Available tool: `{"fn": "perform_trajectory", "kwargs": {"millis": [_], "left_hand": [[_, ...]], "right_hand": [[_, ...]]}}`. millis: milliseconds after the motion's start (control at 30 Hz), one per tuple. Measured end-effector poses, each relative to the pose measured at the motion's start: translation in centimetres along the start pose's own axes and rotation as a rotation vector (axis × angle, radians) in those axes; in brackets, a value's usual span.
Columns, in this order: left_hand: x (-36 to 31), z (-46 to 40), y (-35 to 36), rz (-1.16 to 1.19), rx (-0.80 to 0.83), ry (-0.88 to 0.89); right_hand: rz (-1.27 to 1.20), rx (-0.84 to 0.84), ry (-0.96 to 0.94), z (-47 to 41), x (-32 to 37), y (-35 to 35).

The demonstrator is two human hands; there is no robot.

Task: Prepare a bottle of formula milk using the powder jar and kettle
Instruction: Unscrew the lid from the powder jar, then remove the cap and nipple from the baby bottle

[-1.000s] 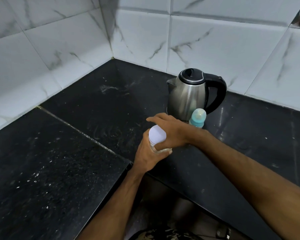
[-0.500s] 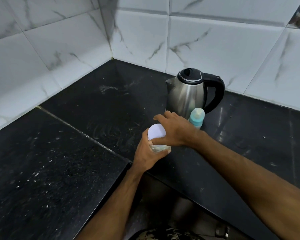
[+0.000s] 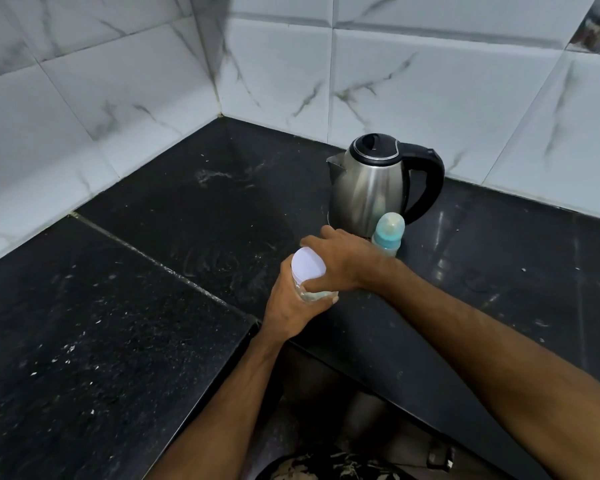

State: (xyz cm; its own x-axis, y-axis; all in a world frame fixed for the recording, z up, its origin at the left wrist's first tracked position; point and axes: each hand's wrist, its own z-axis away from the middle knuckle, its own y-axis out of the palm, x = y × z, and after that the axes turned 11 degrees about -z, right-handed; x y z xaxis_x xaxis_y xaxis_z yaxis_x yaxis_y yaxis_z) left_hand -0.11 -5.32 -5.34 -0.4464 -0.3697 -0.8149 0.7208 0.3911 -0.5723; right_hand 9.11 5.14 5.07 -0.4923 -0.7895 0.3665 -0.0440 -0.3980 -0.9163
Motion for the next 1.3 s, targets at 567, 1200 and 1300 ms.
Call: {"fn": "perform_trajectory", "kwargs": {"millis": [567,1200,1300], "left_hand": [[0.4,0.2,-0.3,0.043,-0.037,0.125],[0.6,-0.1,-0.1,0.003,-0.043,0.087],[0.5,-0.2,-0.1,0.007,-0.034,0.094]], "right_hand": [[-0.658,-0.402,-0.069,6.7,-5.3,1.0],[-0.632,-0.322,0.160,12.3,-8.4,12.7],[-0.598,-0.309,0.139,12.2,-8.5,12.5]]}}
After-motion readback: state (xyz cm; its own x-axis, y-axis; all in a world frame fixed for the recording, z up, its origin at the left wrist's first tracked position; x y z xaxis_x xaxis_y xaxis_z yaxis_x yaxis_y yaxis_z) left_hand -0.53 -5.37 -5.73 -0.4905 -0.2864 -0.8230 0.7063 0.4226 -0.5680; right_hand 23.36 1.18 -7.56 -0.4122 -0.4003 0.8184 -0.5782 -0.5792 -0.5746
